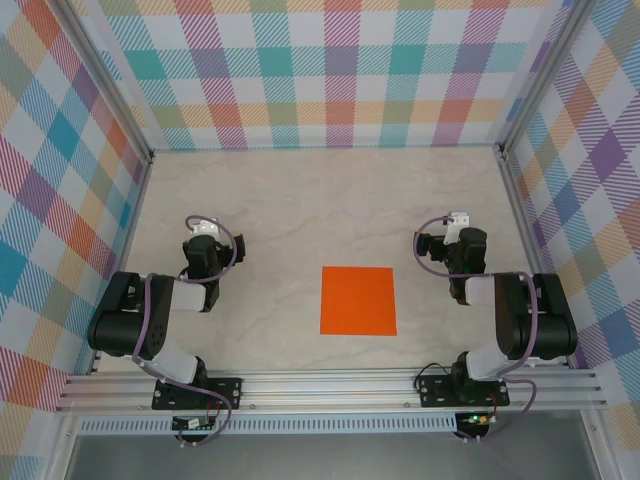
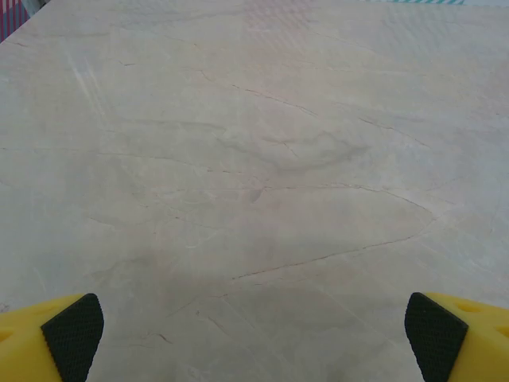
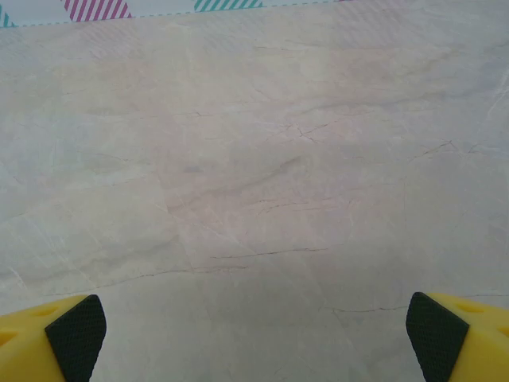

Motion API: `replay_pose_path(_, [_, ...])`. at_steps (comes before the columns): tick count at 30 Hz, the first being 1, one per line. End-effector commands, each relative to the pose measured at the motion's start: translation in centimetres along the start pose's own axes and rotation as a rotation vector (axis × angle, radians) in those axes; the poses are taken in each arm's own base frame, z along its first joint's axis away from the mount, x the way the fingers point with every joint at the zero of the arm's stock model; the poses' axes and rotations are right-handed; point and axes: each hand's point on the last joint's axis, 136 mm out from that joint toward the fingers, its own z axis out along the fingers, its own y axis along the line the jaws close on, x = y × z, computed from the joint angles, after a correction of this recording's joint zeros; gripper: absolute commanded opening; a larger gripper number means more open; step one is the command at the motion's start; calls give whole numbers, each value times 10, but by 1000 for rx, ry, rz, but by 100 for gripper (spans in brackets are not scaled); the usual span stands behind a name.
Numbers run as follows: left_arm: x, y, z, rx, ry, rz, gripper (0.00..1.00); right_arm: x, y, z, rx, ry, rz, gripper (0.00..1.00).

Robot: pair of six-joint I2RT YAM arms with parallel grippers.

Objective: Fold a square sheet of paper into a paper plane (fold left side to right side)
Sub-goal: Pick up the square sheet of paper from the bottom-center of the table.

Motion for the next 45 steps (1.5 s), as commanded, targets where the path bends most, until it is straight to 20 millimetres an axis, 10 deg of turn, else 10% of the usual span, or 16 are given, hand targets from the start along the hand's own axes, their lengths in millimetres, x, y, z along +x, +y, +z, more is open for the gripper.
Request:
replay_pose_path(1, [-10,-1,3,8,-24,-14,100,-14,6,2,-27,-40,-2,100])
replay_pose_path(22, [-17,5,-1,-28,-31,-29,100,-14,6,2,-29,-39,-1,100])
replay_pose_path(32, [-75,12,-67,-15,-122,-110,100,-57,-7,-39,70,-45,52,100])
replay_pose_path(38, [-77,-39,-94,257,-8,-325,100,-73,15,-87,-14,-11,251,100])
replay_pose_path(45, [-22,-166,-155,637,491,-177,99,-10,70,-108,-146,401,453,100])
